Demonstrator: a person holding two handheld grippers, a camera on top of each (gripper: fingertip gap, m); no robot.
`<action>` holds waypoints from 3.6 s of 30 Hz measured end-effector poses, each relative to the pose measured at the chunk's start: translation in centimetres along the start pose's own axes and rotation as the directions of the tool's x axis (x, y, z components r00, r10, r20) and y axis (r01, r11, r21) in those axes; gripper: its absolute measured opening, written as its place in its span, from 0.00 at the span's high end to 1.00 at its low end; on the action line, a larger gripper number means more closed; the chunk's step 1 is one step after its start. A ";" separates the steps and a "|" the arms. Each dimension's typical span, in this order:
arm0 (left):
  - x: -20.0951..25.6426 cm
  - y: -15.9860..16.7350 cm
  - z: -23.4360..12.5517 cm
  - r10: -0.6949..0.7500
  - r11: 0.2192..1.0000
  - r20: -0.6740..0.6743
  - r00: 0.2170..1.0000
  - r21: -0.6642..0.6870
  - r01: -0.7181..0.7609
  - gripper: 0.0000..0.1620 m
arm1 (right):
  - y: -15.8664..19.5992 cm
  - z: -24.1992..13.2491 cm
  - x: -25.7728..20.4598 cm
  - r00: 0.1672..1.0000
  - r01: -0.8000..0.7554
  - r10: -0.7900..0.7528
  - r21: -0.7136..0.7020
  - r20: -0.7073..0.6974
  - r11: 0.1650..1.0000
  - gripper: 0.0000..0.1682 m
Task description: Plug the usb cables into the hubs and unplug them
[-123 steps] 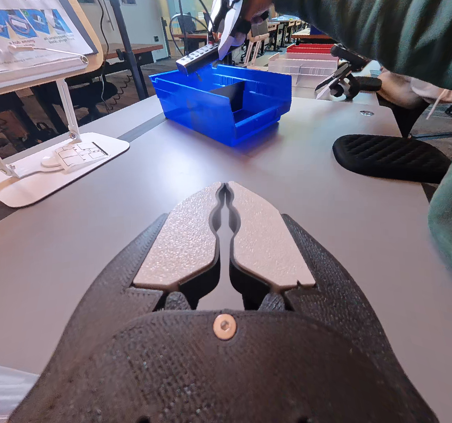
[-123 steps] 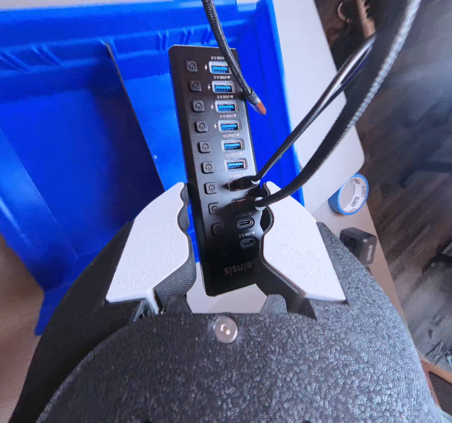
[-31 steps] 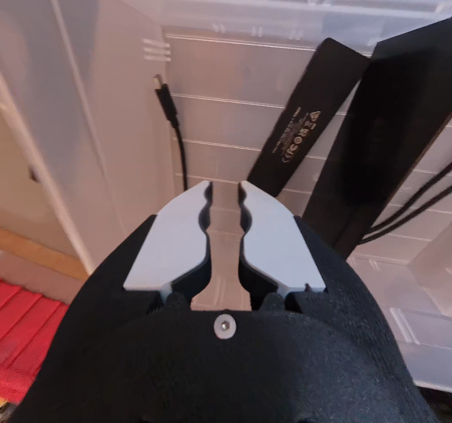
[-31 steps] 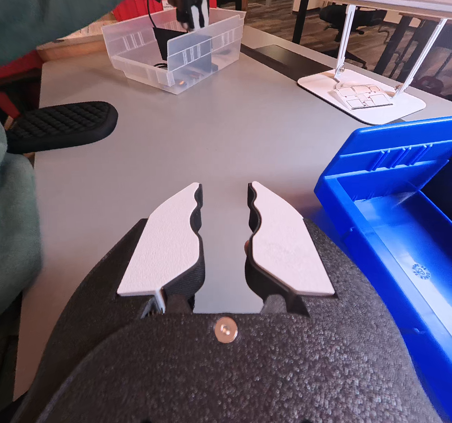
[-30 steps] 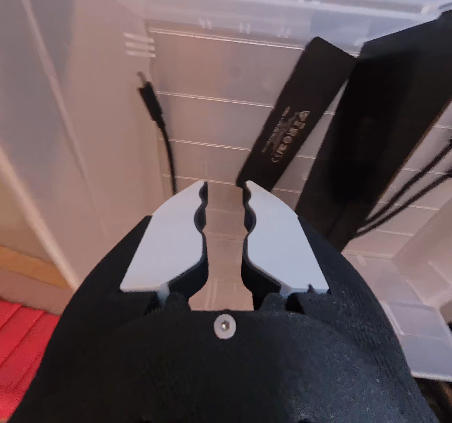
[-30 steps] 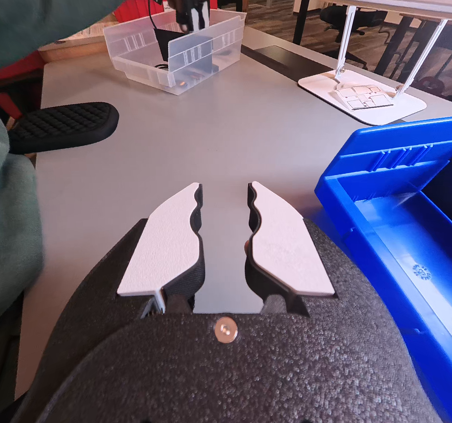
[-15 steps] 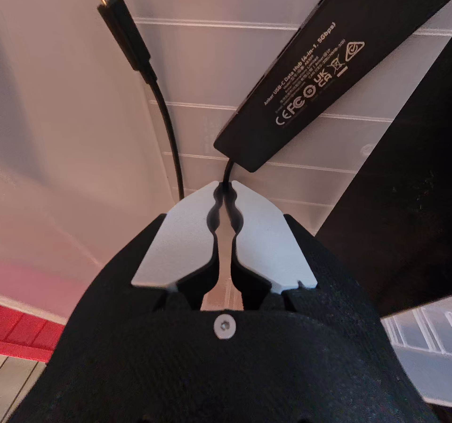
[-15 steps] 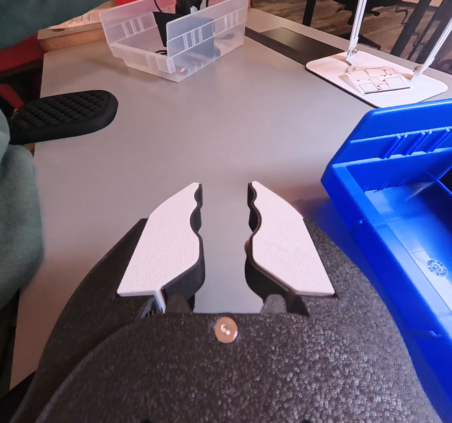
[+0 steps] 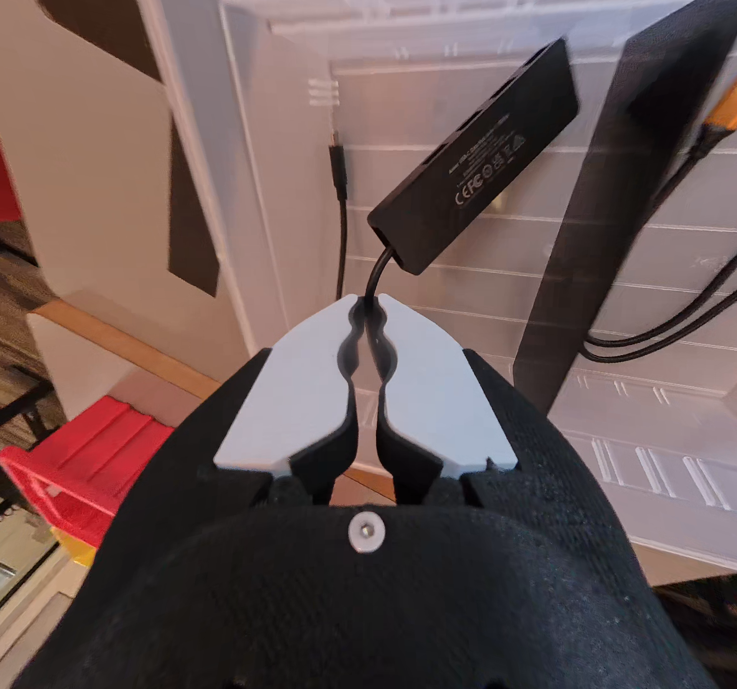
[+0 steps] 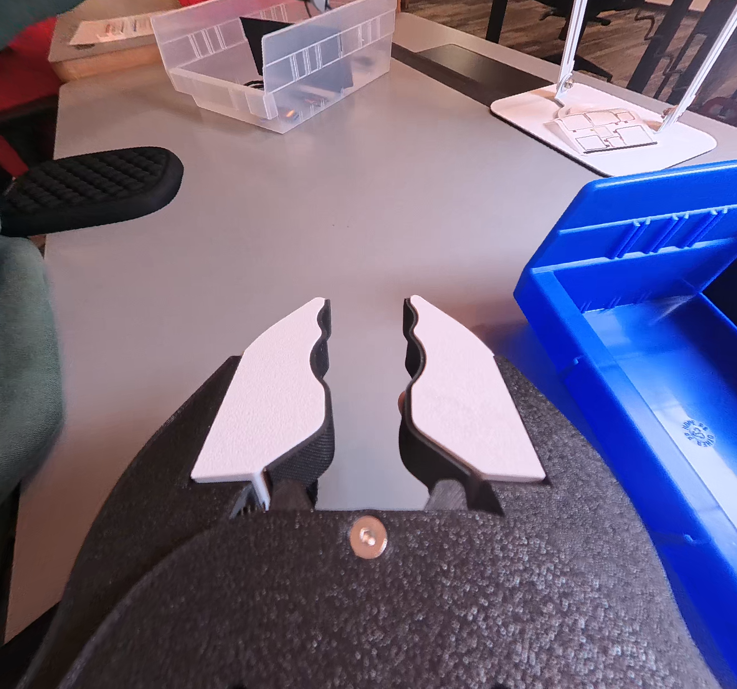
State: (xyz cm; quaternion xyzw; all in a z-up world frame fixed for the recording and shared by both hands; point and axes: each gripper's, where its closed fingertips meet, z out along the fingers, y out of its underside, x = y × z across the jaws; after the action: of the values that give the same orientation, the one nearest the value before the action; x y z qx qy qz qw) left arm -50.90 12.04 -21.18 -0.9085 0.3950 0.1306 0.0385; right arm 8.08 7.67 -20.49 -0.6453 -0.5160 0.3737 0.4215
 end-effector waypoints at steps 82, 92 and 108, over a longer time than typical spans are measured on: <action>36.6 -25.9 -20.9 0.159 0.242 0.512 0.844 0.809 -0.536 0.77 | -8.2 5.9 -8.2 0.770 0.630 -0.636 -0.203 0.042 0.749 0.93; 37.2 -24.1 -18.9 0.256 0.068 0.173 0.951 0.978 -0.196 0.93 | -11.4 5.4 -11.2 0.832 0.519 -0.539 0.159 0.130 0.840 0.79; 39.4 -24.2 -19.5 0.387 -0.085 -0.015 0.922 0.995 0.052 0.93 | -11.6 5.8 -13.7 0.863 0.273 -0.421 0.445 0.278 0.853 0.93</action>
State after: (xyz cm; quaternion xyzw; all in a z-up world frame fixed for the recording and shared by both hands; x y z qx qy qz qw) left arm -3.49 -2.66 -13.76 -0.5406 0.4763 -0.3332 0.6082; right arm -3.85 -3.54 -11.18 -0.3610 -0.6098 0.4984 0.4994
